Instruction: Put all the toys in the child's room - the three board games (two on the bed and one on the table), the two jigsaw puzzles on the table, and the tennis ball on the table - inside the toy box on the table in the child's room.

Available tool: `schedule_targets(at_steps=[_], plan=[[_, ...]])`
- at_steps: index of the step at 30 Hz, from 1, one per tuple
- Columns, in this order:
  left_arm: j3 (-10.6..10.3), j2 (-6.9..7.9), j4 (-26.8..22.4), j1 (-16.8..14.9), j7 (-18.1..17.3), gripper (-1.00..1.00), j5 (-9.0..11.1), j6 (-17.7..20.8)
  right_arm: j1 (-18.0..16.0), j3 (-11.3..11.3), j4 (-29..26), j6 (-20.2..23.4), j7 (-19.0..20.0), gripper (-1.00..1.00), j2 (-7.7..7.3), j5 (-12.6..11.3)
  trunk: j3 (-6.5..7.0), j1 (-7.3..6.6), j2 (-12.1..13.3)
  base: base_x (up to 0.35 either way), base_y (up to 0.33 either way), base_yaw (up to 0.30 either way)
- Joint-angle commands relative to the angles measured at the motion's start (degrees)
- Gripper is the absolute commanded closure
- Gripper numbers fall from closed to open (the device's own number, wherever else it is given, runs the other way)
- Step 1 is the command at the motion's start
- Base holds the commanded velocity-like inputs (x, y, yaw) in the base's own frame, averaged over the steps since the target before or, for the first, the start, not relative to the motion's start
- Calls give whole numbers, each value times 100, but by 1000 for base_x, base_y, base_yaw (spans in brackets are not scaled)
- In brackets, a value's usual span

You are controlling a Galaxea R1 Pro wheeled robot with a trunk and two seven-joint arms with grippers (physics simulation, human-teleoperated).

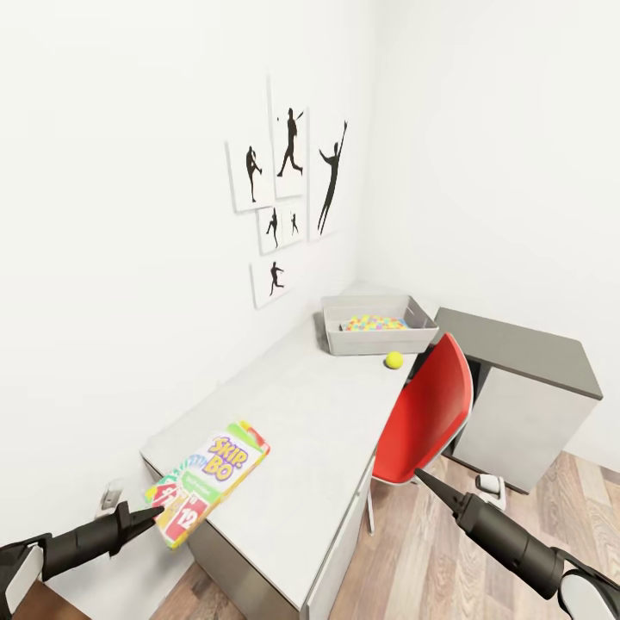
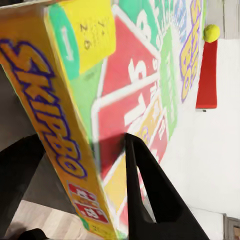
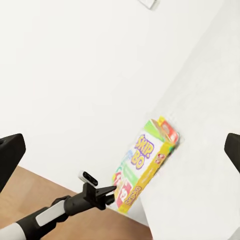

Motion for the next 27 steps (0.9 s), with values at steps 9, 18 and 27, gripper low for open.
schedule_targets(at_steps=[9, 18, 27], plan=[[8, 15, -72, -6, -39, 100, 12, 32, 1, 1, -4, 40, -1, -100, 0, -37, 156, -197, 358, 0, 0, 0], [15, 19, -82, -7, -42, 100, 14, 32, 0, 1, -4, 40, 0, -100, -2, -37, 318, -395, 719, 0, 0, 0], [-6, 27, -287, -2, -662, 100, 1, 60, 1, 1, -4, 27, 0, -100, 9, -36, 479, -593, 1080, 0, 0, 0]])
